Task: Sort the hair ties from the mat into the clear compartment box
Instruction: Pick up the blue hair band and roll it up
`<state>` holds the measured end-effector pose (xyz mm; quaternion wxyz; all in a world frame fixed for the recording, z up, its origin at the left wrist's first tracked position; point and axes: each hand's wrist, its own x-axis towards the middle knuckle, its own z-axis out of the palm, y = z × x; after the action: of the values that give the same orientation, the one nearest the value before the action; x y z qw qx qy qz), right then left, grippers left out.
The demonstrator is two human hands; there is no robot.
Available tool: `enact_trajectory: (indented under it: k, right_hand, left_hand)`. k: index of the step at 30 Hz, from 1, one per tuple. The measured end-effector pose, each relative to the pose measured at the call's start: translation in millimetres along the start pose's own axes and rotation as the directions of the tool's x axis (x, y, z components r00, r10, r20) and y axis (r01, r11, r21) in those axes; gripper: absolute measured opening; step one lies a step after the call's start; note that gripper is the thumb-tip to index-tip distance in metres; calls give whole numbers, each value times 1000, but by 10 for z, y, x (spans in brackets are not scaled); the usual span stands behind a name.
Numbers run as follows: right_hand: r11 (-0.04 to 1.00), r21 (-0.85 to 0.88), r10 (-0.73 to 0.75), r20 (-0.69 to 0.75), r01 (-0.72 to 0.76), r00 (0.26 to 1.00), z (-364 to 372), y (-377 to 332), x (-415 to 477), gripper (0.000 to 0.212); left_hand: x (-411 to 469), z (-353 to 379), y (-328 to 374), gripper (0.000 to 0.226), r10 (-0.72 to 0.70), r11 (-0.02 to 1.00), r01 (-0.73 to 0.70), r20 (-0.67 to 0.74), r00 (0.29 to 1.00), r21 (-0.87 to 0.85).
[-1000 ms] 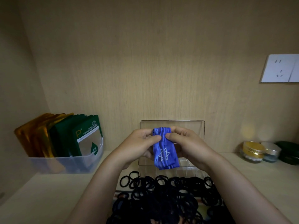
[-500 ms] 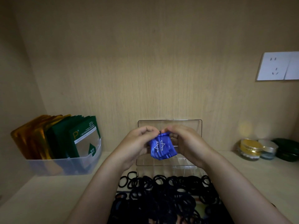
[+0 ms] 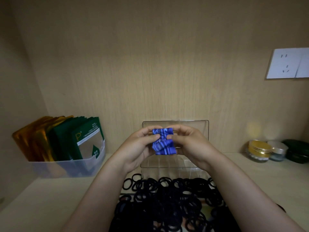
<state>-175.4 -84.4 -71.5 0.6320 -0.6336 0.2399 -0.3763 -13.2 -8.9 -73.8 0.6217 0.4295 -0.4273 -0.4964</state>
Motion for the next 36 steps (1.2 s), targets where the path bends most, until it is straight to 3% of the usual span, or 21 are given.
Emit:
enact_trajectory:
  k: [6,9,13,17,19,24,30,35,36]
  right_hand:
    - [990,128,62,-49,-55,997,6,12,19,26]
    - [993,95,68,-51,-63,996,2,11,15,24]
    - [997,58,52,-9,-52,999,-17,-7,-2,20]
    - [999,16,33,-37,-32,999,-8,-9,-11,14]
    - [999,-5,53,-50,-54,997,-12,0,-4,24]
    - [999,-21,28,-69,-29,997,-18,-22,3,28]
    - [996,20,86,-9,-86,996,-7,-28,-29,23]
    - [999,-14,49,-13,-49,999,-22,-34,-43,27]
    - [999,-37,38,0,-38,999,-22,-29,-44,28]
  left_hand:
    - [17,64,-8,27,-53,996,49,-46,998,-77]
    - [19,60,-6,22,-46,992,40,-50,998,-116]
    - [8,42,-23,11,63,951,-20,-128,990,310]
    - [-7,49,-17,28,164,926,-109,-124,979,362]
    - [-4,53,-15,39,148,927,-91,-134,980,364]
    - [-35,60,5,26,-64,969,75,-52,997,236]
    - [-46,106,-2,20,-53,987,73,-141,989,144]
    - [-121,121,10,20,-125,980,110,-81,989,-164]
    - [-141,114,7,21,-130,981,114,-96,987,-157]
